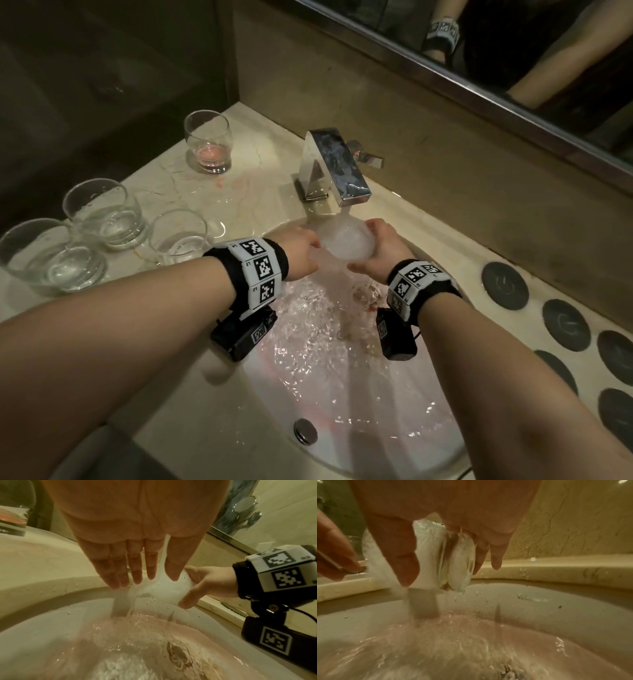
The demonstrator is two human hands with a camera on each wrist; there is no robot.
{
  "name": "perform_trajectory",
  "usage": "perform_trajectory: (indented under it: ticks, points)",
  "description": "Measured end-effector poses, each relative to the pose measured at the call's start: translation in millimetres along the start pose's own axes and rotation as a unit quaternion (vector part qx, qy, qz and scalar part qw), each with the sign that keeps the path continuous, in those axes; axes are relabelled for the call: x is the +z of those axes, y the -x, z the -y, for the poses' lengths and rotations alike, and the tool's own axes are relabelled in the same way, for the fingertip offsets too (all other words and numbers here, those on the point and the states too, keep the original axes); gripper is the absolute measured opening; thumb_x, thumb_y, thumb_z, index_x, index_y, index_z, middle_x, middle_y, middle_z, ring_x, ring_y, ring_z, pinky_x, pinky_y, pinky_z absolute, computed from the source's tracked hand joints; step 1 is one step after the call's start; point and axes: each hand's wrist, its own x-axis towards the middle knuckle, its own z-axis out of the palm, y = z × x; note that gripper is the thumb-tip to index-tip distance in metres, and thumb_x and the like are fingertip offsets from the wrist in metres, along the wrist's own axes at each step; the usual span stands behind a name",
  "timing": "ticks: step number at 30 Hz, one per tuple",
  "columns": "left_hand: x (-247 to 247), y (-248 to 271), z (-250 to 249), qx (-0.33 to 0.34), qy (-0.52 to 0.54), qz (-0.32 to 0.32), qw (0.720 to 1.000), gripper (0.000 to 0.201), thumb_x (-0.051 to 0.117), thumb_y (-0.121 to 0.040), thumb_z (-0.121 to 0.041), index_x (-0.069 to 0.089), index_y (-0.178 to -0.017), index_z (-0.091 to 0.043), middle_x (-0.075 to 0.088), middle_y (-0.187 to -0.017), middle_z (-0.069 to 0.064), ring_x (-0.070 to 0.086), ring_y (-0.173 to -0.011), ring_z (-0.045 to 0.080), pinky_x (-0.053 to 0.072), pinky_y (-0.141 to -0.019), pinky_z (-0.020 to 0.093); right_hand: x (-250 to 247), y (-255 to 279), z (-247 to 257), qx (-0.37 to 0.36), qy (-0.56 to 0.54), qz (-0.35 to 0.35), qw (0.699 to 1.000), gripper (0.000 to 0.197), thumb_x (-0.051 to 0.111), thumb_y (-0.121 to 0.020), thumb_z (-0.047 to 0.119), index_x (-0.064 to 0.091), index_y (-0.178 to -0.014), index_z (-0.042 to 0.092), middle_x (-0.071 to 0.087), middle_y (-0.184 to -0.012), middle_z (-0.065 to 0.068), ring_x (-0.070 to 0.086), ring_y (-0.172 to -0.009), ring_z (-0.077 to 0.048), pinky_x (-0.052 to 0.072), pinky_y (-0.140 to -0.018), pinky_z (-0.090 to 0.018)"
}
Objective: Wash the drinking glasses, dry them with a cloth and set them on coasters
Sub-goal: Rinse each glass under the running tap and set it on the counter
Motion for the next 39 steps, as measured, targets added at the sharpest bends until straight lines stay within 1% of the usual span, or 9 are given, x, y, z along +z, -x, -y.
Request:
perform_trajectory:
  ticks: [3,5,8,11,14,18,25,29,39]
  points:
    - [-1.6,1.6,-3.8,0.003,-0.002,-0.003,1.0,0.048,0.052,-0.092,-0.032,0.041,-0.138,-0.018,0.04,-0.144,0.003,0.041,-0.128,0.02,0.033,-0.101,0.028,-15.1,6.7,0.4,-0.011,0.091,0.024,0.995,0.082,0.081,-0.066,0.029,0.034,-0.133,0.02,0.042,-0.126,-0.004,0.051,-0.11,-0.025,0.044,-0.094,-0.034]
    - [-3.8,2.2,-7.0,0.005,0.0,-0.009,1.0,0.047,0.052,-0.093,-0.031,0.042,-0.137,-0.017,0.042,-0.142,0.003,0.042,-0.127,0.02,0.033,-0.1,0.027,-24.8,9.3,2.4,-0.004,0.178,0.029,0.984,0.078,0.077,-0.067,0.031,0.034,-0.132,0.022,0.042,-0.126,-0.003,0.052,-0.11,-0.027,0.033,-0.107,-0.044]
    - [-6.7,2.6,-12.1,0.012,0.0,-0.014,1.0,0.046,0.052,-0.093,-0.029,0.044,-0.135,-0.014,0.046,-0.139,0.006,0.045,-0.125,0.022,0.035,-0.099,0.028,-34.9,13.0,9.5,-0.013,0.365,0.033,0.93,0.067,0.069,-0.073,0.025,0.035,-0.13,0.022,0.045,-0.123,-0.005,0.055,-0.107,-0.026,0.008,-0.114,-0.057]
    - [-7.7,3.4,-14.8,0.018,0.0,-0.017,1.0,0.046,0.053,-0.092,-0.03,0.045,-0.134,-0.014,0.048,-0.138,0.006,0.046,-0.124,0.023,0.036,-0.099,0.028,-39.9,15.5,12.6,-0.022,0.423,0.027,0.905,0.062,0.064,-0.074,0.021,0.036,-0.129,0.021,0.045,-0.122,-0.005,0.053,-0.11,-0.026,0.005,-0.113,-0.061]
    - [-7.7,4.9,-14.9,0.015,0.002,-0.021,1.0,0.047,0.053,-0.092,-0.031,0.045,-0.135,-0.015,0.048,-0.138,0.005,0.046,-0.124,0.022,0.036,-0.097,0.027,-39.5,13.9,9.3,0.014,0.337,0.022,0.941,0.066,0.071,-0.071,0.028,0.038,-0.127,0.021,0.049,-0.121,-0.003,0.051,-0.113,-0.026,0.02,-0.112,-0.055]
    - [-7.1,8.5,-12.3,0.008,0.003,-0.023,1.0,0.046,0.052,-0.093,-0.03,0.044,-0.135,-0.015,0.046,-0.138,0.005,0.045,-0.124,0.022,0.036,-0.096,0.026,-30.5,16.1,9.8,0.092,0.08,0.012,0.992,0.074,0.082,-0.064,0.031,0.04,-0.123,0.019,0.056,-0.114,-0.005,0.055,-0.102,-0.027,0.049,-0.09,-0.042]
    - [-10.5,10.6,-0.5,-0.007,-0.01,-0.023,1.0,0.046,0.051,-0.093,-0.032,0.042,-0.136,-0.02,0.041,-0.141,0.006,0.044,-0.125,0.021,0.036,-0.095,0.026,-10.0,8.5,21.3,0.076,0.016,0.028,0.997,0.066,0.078,-0.072,0.029,0.037,-0.122,0.017,0.058,-0.102,-0.004,0.053,-0.084,-0.021,0.038,-0.057,-0.025]
    - [-13.9,8.1,3.8,-0.02,-0.006,-0.021,1.0,0.047,0.05,-0.094,-0.031,0.041,-0.137,-0.019,0.041,-0.141,0.007,0.045,-0.125,0.023,0.037,-0.098,0.029,-1.7,1.7,22.2,0.062,-0.033,0.02,0.997,0.068,0.077,-0.072,0.021,0.036,-0.126,0.013,0.057,-0.107,-0.006,0.05,-0.089,-0.02,0.04,-0.069,-0.028]
    - [-11.9,2.3,3.2,-0.023,-0.007,-0.018,1.0,0.049,0.052,-0.092,-0.032,0.038,-0.138,-0.02,0.039,-0.142,0.005,0.046,-0.124,0.021,0.039,-0.097,0.03,-1.5,-0.6,12.5,0.029,-0.05,0.017,0.998,0.072,0.076,-0.073,0.018,0.034,-0.131,0.015,0.055,-0.112,-0.004,0.052,-0.097,-0.02,0.04,-0.075,-0.028]
